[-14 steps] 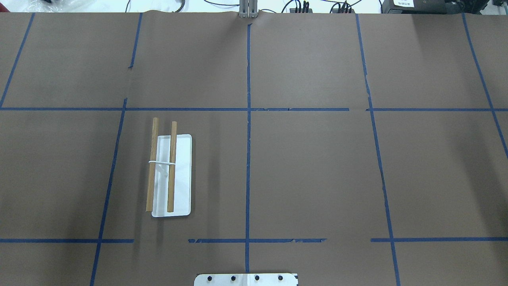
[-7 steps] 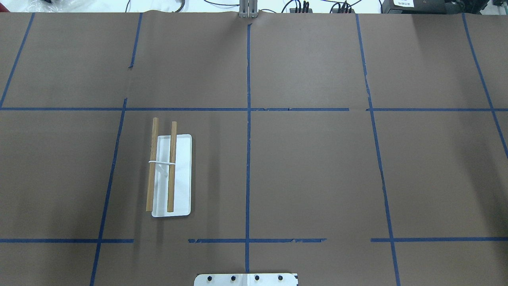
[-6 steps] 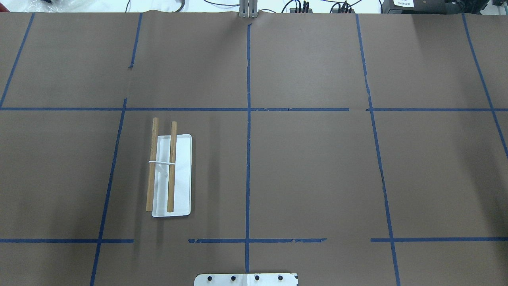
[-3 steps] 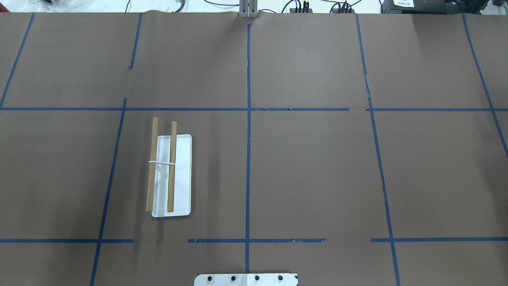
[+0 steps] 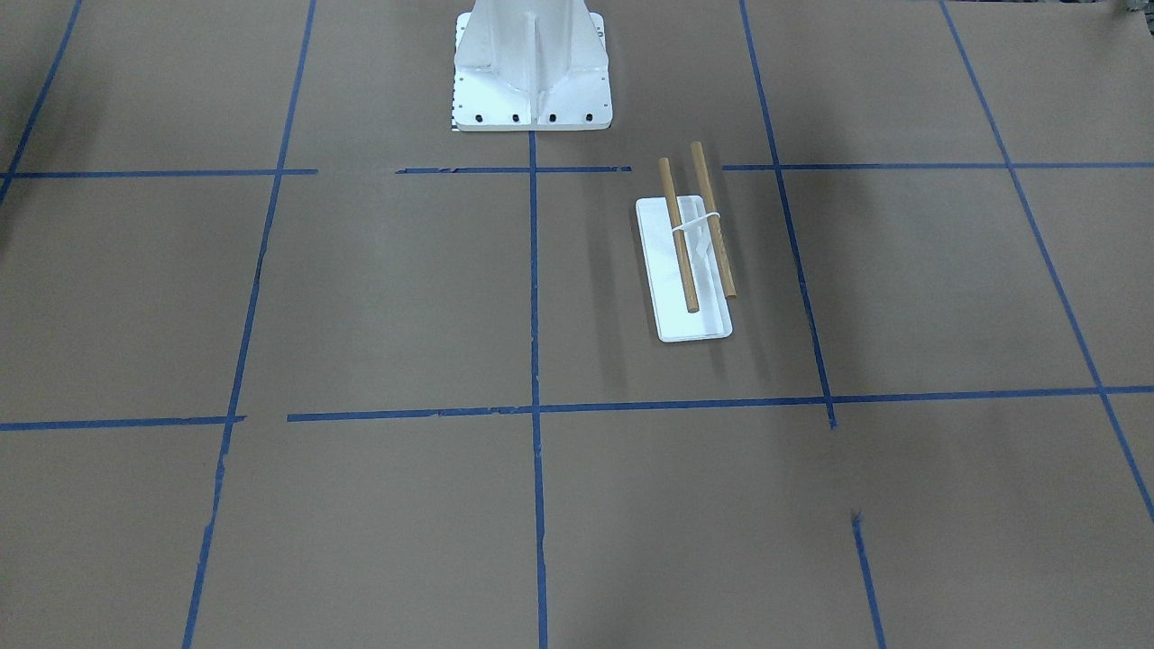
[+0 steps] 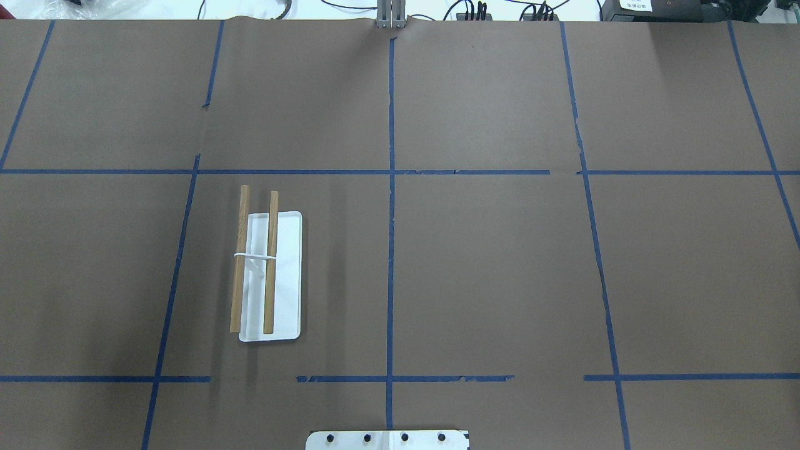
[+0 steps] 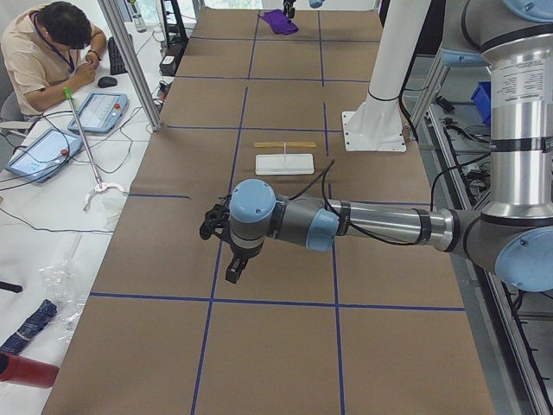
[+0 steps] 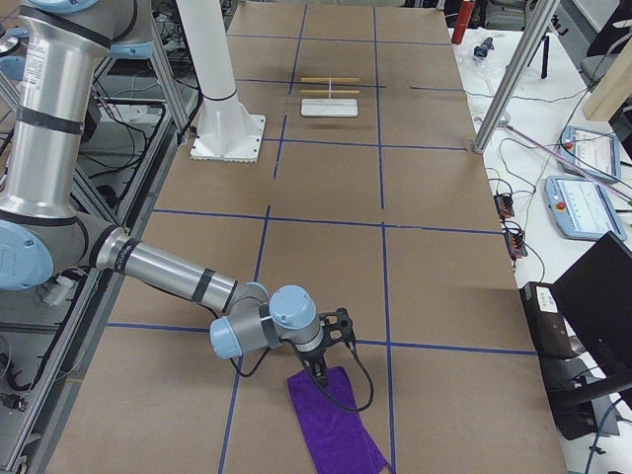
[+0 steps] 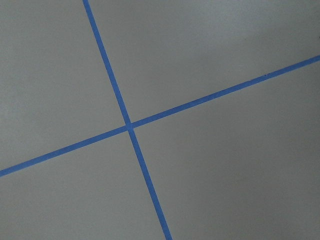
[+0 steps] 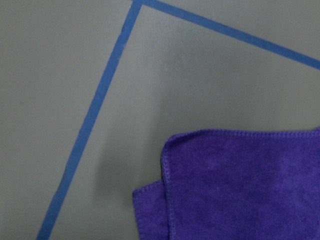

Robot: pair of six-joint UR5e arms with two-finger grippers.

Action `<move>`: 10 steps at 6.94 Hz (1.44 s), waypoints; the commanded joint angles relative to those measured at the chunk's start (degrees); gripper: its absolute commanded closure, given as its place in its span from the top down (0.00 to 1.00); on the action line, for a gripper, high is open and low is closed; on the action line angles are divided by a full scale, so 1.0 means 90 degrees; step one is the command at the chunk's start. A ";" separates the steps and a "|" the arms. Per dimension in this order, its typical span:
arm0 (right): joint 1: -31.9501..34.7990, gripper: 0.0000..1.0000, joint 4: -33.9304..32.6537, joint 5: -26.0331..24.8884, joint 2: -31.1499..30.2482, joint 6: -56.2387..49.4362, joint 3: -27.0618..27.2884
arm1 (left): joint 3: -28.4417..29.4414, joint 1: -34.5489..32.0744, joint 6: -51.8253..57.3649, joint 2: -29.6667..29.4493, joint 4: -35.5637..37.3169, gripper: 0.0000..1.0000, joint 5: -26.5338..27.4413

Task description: Hang towel on rack

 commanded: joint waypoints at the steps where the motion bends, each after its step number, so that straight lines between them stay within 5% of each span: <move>1: -0.0405 0.99 0.0382 -0.0144 -0.0092 -0.0027 -0.0302 | -0.0005 0.0003 0.0003 0.0007 -0.0014 1.00 -0.0002; 7: -0.0573 0.82 0.0558 -0.0183 -0.0268 -0.0347 -0.0614 | 0.0004 0.0003 -0.0016 0.0017 -0.0102 1.00 0.0008; 10: -0.0573 0.40 0.0558 -0.0300 -0.0258 -0.0358 -0.0635 | 0.0004 0.0003 -0.0007 0.0027 -0.0102 1.00 0.0008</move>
